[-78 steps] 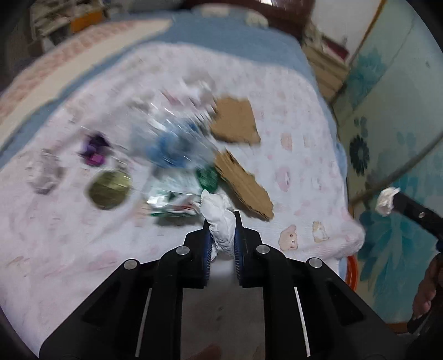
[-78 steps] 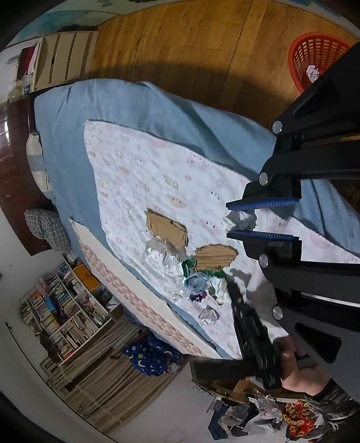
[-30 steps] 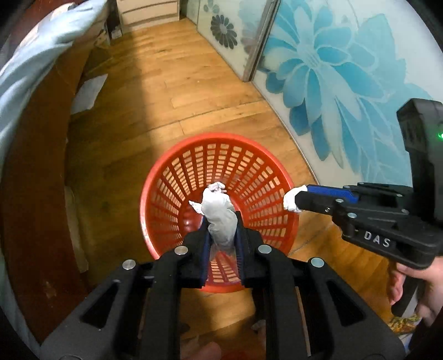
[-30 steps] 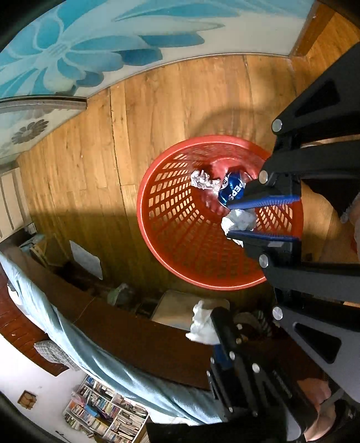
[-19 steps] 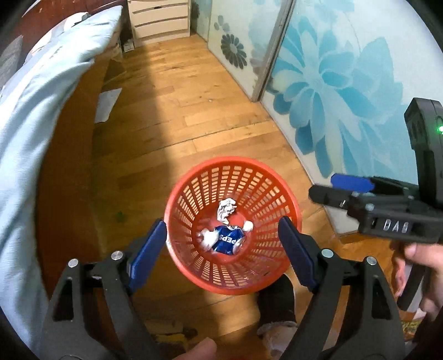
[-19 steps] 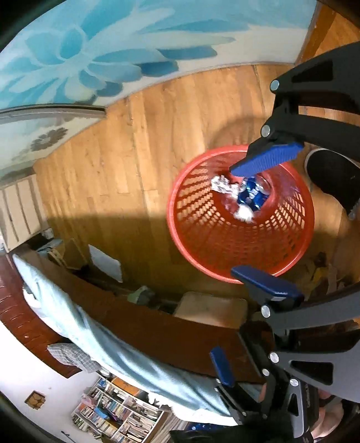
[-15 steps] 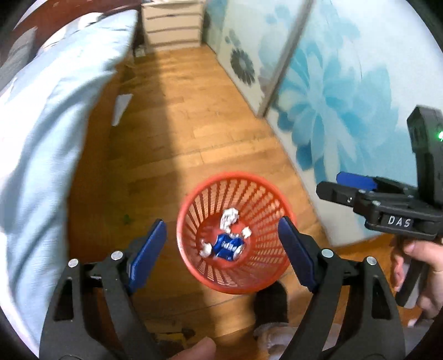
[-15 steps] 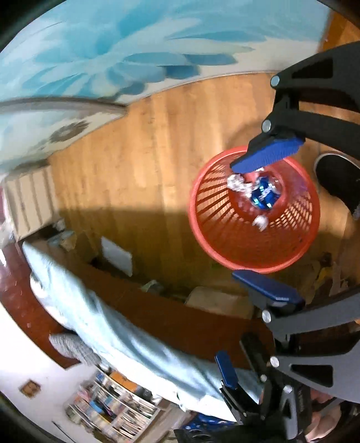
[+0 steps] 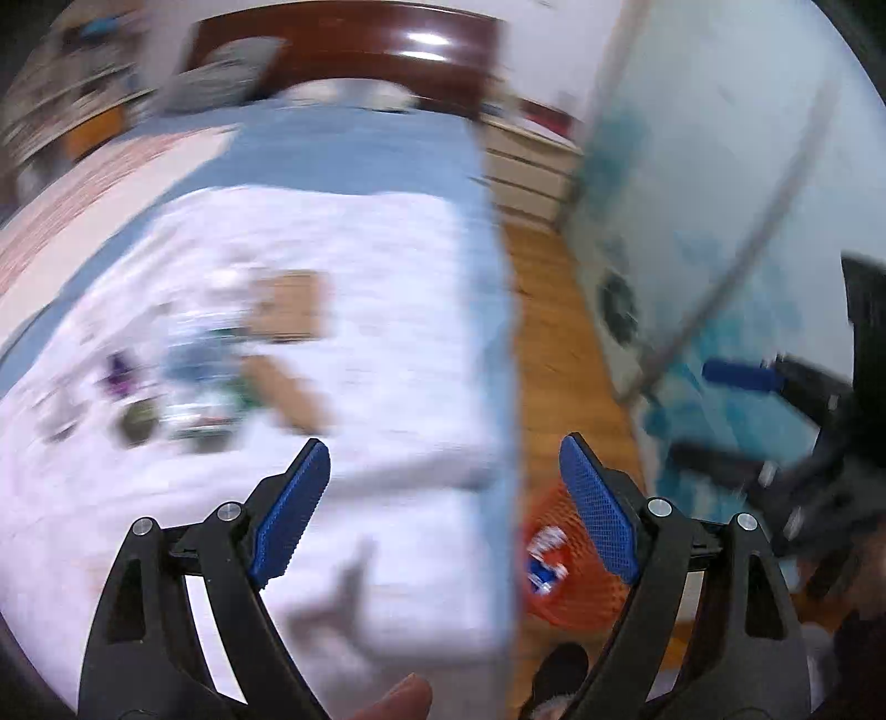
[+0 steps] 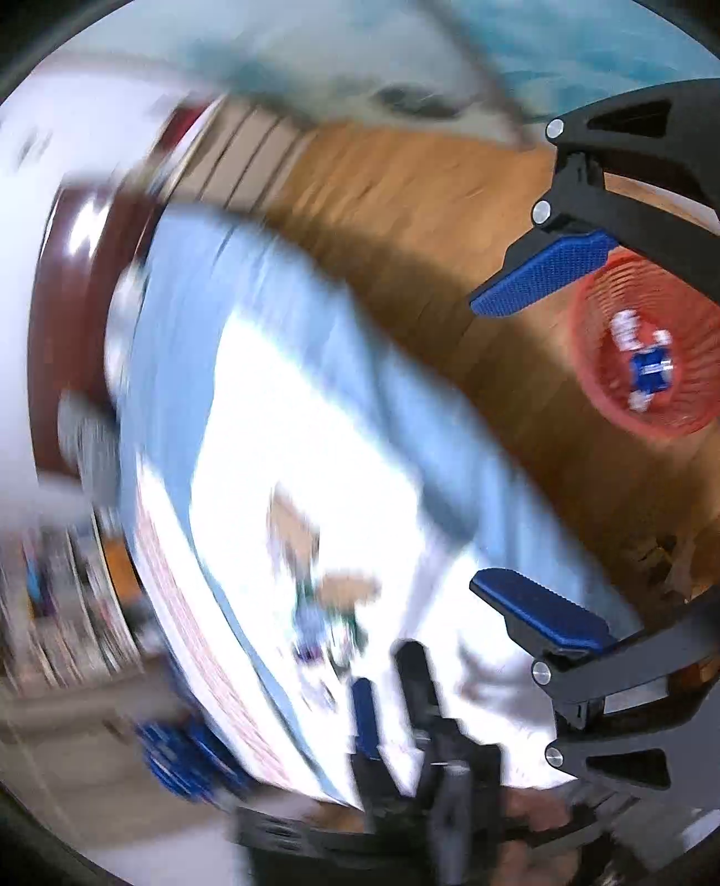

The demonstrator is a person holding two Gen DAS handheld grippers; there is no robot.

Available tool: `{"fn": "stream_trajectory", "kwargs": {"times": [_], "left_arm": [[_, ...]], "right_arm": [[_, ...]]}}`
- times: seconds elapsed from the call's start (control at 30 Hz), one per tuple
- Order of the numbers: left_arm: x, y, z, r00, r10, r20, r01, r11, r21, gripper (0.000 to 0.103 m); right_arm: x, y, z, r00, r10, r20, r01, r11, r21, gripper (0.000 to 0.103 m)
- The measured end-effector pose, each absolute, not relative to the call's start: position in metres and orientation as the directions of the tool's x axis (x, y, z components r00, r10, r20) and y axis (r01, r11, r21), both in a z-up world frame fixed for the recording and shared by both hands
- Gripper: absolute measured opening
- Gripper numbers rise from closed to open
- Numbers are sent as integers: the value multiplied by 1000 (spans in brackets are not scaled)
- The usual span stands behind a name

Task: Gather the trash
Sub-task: 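Return to the bed and grasp a cardboard strip with the right tool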

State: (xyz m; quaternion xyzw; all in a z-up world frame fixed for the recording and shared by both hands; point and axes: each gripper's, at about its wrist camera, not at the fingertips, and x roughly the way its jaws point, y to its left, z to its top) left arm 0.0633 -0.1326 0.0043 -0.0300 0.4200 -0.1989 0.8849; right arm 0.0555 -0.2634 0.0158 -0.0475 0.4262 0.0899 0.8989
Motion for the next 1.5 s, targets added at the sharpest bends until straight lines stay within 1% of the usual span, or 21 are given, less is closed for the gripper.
{"fn": "stream_trajectory", "kwargs": {"times": [0.03,0.1,0.13,0.2,0.3,0.37,0.43,0.5,0.57,0.6,0.67,0.73,0.77,0.83,0.87,0.93,1.03,1.07,1.27,1.4,1.5], "left_arm": [[71,-106,6,585,-350,-732,272,935,-229,87],[84,-63,4,595,-309,-742,175,951,-256,89],[91,-39,1,591,-305,-747,125,949,-289,89],[101,-5,-6,579,-283,-764,29,944,-327,89],[111,32,-18,555,-246,-795,-65,940,-336,89],[112,44,-25,551,-228,-803,-86,941,-327,89],[119,48,-31,532,-220,-817,-88,946,-312,89],[125,44,-39,510,-213,-833,-66,956,-285,89],[128,41,-43,494,-216,-842,-47,961,-274,89],[129,42,-45,487,-221,-845,-37,961,-273,89],[133,36,-50,467,-237,-852,-1,963,-268,89],[134,29,-52,446,-242,-861,30,966,-256,89],[135,25,-55,434,-246,-867,38,966,-255,89],[140,18,-62,406,-264,-875,47,962,-269,89],[143,15,-66,390,-279,-878,49,958,-282,89],[146,10,-71,370,-297,-880,37,951,-306,89],[150,2,-77,343,-348,-873,23,932,-362,89],[150,-1,-79,338,-359,-870,18,927,-375,89],[153,-10,-86,328,-382,-864,-27,910,-413,89],[153,-6,-86,339,-359,-870,-61,914,-401,89],[153,-12,-83,357,-303,-884,-28,942,-334,89]], "right_arm": [[69,-241,13,619,135,-773,-235,972,-18,89],[100,-199,4,614,170,-770,-284,959,-15,84],[111,-182,-1,624,165,-764,-293,955,-34,83],[133,-150,-17,646,159,-747,-311,948,-67,79],[150,-123,-45,637,162,-754,-320,945,-67,76],[157,-113,-64,626,136,-767,-332,938,-104,75],[167,-106,-72,599,160,-785,-345,936,-72,74],[177,-97,-76,601,146,-786,-352,931,-96,74],[190,-100,-86,581,145,-801,-330,941,-70,73],[197,-101,-92,566,150,-811,-322,945,-50,66],[206,-104,-99,545,162,-823,-316,949,-22,61],[214,-106,-105,521,190,-832,-332,943,7,47],[217,-105,-108,511,193,-838,-338,941,11,36],[221,-107,-110,498,214,-841,-337,941,40,32],[223,-110,-110,492,236,-838,-333,940,70,28],[226,-120,-107,479,291,-828,-317,937,146,10],[225,-130,-100,481,328,-813,-293,934,203,8],[225,-135,-98,479,358,-801,-286,927,243,8],[223,-158,-91,484,418,-769,-249,908,337,7],[220,-176,-83,496,448,-744,-227,894,387,7],[217,-191,-78,504,469,-725,-210,881,424,7]]}}
